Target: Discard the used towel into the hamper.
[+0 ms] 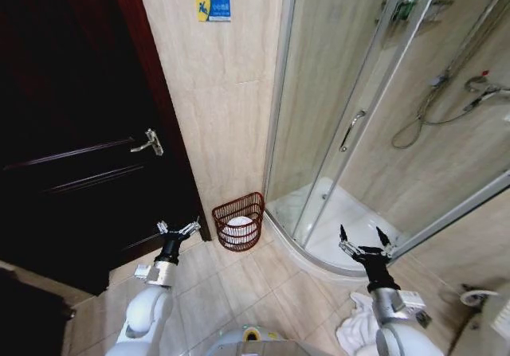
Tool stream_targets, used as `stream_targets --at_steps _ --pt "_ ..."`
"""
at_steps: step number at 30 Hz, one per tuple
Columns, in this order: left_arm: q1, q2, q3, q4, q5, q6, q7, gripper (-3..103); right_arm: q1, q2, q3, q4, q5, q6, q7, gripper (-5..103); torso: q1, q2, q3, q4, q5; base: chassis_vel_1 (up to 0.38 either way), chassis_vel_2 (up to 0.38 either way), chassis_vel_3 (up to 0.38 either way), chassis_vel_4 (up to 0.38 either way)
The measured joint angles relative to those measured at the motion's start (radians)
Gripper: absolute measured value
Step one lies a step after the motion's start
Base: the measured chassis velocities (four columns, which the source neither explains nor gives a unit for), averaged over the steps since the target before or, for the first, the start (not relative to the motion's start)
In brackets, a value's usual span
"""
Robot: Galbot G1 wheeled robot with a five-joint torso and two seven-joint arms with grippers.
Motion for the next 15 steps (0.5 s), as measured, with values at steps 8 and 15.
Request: stream_targets --at_steps 8,15 --pt "-0.003 -0.002 0.002 0.002 0.002 -0.001 0.001 100 -0.001 0.0 0.004 0.0 0.005 0.004 -0.004 100 0.0 0.0 0.0 0.0001 0.0002 -0.147 -0.153 0.156 0.164" --pt "-0.004 -0.006 0.006 0.003 0.007 -0.001 0.001 100 -0.002 0.0 0.005 0.0 0.011 0.005 -0.004 100 0.0 0.0 0.0 0.0 0.0001 -0.131 -0.117 0.107 0.109"
